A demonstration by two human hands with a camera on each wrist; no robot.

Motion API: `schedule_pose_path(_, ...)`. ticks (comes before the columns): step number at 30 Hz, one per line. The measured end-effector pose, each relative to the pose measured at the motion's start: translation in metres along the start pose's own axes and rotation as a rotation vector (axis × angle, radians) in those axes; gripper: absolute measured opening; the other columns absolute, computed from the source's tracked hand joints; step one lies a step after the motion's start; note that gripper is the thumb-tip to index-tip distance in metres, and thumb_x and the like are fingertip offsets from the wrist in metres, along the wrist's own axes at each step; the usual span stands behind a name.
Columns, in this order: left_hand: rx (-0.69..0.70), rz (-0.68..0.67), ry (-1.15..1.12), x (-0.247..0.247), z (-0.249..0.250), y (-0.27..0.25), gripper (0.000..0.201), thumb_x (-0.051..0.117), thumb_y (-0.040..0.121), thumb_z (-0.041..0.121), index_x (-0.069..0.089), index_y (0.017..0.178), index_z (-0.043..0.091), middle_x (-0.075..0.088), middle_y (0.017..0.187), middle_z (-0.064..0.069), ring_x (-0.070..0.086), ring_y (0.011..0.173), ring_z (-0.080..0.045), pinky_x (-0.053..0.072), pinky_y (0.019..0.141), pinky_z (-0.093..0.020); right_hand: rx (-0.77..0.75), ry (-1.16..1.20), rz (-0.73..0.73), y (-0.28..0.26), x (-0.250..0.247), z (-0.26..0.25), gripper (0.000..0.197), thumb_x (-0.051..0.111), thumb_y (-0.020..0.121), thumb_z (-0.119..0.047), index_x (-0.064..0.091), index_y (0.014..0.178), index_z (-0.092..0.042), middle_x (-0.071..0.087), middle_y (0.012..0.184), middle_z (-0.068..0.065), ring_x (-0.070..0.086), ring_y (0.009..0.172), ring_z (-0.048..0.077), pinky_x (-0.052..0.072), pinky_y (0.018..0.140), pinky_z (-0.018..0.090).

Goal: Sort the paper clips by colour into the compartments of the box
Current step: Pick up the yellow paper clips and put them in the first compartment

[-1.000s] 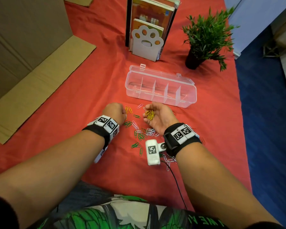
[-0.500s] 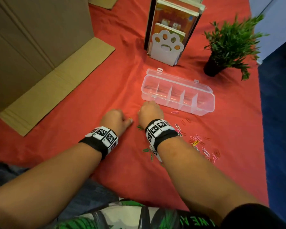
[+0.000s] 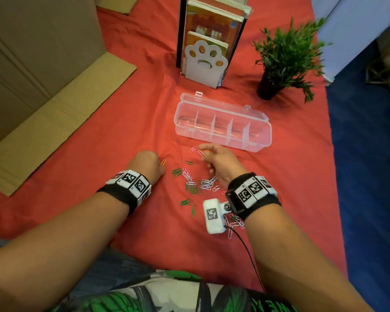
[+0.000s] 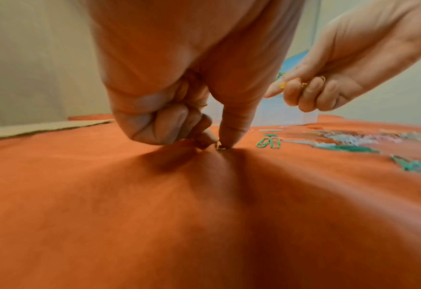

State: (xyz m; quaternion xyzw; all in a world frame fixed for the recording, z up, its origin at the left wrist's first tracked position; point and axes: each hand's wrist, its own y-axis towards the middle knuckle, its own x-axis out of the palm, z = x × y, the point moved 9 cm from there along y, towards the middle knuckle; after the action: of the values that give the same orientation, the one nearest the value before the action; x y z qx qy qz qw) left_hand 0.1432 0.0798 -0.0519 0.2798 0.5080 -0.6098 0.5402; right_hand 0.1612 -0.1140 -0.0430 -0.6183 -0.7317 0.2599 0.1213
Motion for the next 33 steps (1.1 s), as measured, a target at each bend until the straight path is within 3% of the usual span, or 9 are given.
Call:
schedule_pose_path(4,0.123,0.003,0.010,0.000,0.014,0.001,0.017,0.059,0.081,0.017,0.067,0.087,0.002,0.065,0.097,-0.023,0.058,0.097,-0.037,0.044,0.084,-0.039,0.078,0.260,0.016,-0.015,-0.034,0.014,0.032,0.040,0.089,0.007,0.058,0.092,-0.019,0.048,0.069,-0.001,0.038,0.053,0.008,0.027,0.042,0.017)
schedule_pose_path(9,0.080,-0.007,-0.038,0.003,0.006,0.002,0.017,0.058,0.084,0.018,0.066,0.087,0.004,0.065,0.098,-0.024,0.059,0.096,-0.038,0.044,0.082,-0.039,0.198,0.500,0.004,-0.032,-0.038,0.039,0.020,0.038,0.094,-0.008,0.055,0.084,-0.012,0.048,0.069,0.001,0.047,0.055,0.012,0.039,0.042,0.018)
schedule_pose_path(12,-0.039,0.012,-0.270,0.001,-0.006,0.000,0.013,0.056,0.087,0.016,0.061,0.088,0.004,0.063,0.091,-0.017,0.057,0.087,-0.031,0.043,0.078,-0.037,0.285,0.647,-0.041,-0.039,-0.031,0.051,0.024,0.039,0.094,-0.017,0.054,0.076,-0.012,0.048,0.061,-0.001,0.049,0.050,0.011,0.041,0.042,0.019)
schedule_pose_path(14,-0.142,-0.025,-0.552,0.002,-0.012,-0.003,0.011,0.050,0.089,0.013,0.058,0.082,0.010,0.057,0.077,-0.009,0.053,0.066,-0.023,0.044,0.062,-0.030,0.292,0.623,-0.054,-0.041,-0.028,0.053,0.023,0.040,0.095,-0.014,0.056,0.078,-0.012,0.050,0.060,-0.001,0.049,0.046,0.009,0.041,0.041,0.018)
schedule_pose_path(16,-0.258,-0.098,-0.926,0.010,-0.013,-0.006,0.021,0.042,0.089,0.006,0.050,0.075,0.018,0.049,0.065,-0.004,0.044,0.041,-0.009,0.034,0.040,-0.018,0.264,0.531,-0.025,-0.040,-0.028,0.055,0.023,0.039,0.095,-0.007,0.058,0.082,-0.012,0.050,0.064,-0.001,0.046,0.046,0.007,0.041,0.040,0.017)
schedule_pose_path(19,-0.377,-0.144,-1.216,0.015,-0.013,-0.008,0.020,0.039,0.091,0.012,0.050,0.076,0.021,0.038,0.060,0.001,0.035,0.035,-0.004,0.025,0.038,-0.012,0.202,0.157,0.130,-0.032,-0.043,0.056,0.024,0.043,0.092,-0.007,0.060,0.078,-0.016,0.047,0.066,-0.003,0.041,0.052,0.010,0.035,0.044,0.021)
schedule_pose_path(23,-0.111,-0.012,-0.489,-0.008,-0.005,0.004,0.030,0.050,0.091,0.033,0.063,0.083,0.007,0.059,0.077,-0.015,0.055,0.072,-0.027,0.039,0.060,-0.032,0.011,-0.697,0.295,-0.020,-0.057,0.027,0.017,0.050,0.088,-0.016,0.064,0.089,-0.007,0.063,0.091,0.009,0.058,0.084,0.025,0.044,0.073,0.027)
schedule_pose_path(25,-0.012,0.056,-0.161,-0.014,0.004,0.004,0.029,0.059,0.086,0.036,0.065,0.086,0.008,0.067,0.089,-0.017,0.061,0.087,-0.032,0.043,0.070,-0.034,-0.092,-0.915,0.277,-0.013,-0.045,0.019,0.021,0.053,0.086,-0.018,0.063,0.096,-0.002,0.058,0.106,0.017,0.058,0.098,0.032,0.046,0.085,0.033)
schedule_pose_path(33,0.076,0.030,0.046,-0.002,0.013,0.001,0.019,0.054,0.086,0.024,0.064,0.090,0.009,0.068,0.100,-0.019,0.061,0.096,-0.036,0.046,0.077,-0.037,-0.188,-1.326,0.204,-0.008,-0.012,0.001,0.037,0.042,0.083,-0.003,0.050,0.118,0.001,0.048,0.121,0.017,0.050,0.111,0.035,0.045,0.090,0.042)
